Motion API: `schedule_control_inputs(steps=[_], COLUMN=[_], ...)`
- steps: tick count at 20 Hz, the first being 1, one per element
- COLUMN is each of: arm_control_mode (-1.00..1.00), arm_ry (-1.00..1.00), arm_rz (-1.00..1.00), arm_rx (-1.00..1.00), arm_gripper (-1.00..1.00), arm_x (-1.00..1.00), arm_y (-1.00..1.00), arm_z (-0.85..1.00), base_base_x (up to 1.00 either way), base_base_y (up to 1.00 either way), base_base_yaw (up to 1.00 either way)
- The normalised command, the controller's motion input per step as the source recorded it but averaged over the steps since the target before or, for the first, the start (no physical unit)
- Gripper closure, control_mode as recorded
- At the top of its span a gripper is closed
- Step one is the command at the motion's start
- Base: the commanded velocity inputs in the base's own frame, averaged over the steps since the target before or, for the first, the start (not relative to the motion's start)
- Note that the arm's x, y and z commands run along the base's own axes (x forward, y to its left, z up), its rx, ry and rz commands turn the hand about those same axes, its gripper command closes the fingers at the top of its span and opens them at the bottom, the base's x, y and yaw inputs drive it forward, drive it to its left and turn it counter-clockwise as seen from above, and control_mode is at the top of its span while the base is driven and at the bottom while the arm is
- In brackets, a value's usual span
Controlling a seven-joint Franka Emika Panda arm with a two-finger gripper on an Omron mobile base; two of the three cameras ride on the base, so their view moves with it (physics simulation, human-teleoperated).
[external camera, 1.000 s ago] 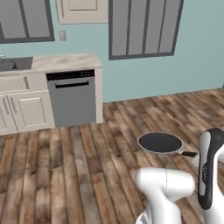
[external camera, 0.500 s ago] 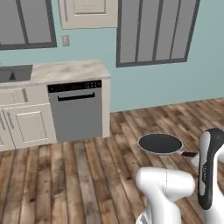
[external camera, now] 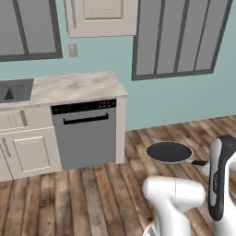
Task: Move the pot and pan from the stove into the sink.
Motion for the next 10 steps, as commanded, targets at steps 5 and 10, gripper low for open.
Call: schedule_control_inputs(steps=[5,10], arm_control_mode=[1.0,1.0], arm_ry=[0.0,0.0], arm_rz=[0.0,0.0], arm_rx=[0.0,0.0], arm_gripper=[1.0,1.0], arm_x=[0.0,0.0], arm_y=[0.0,0.0], arm_z=[0.0,0.0], base_base_x=[0.95,0.95], base_base_y=[0.29,0.3], base_base_yaw=[0.01,0.01])
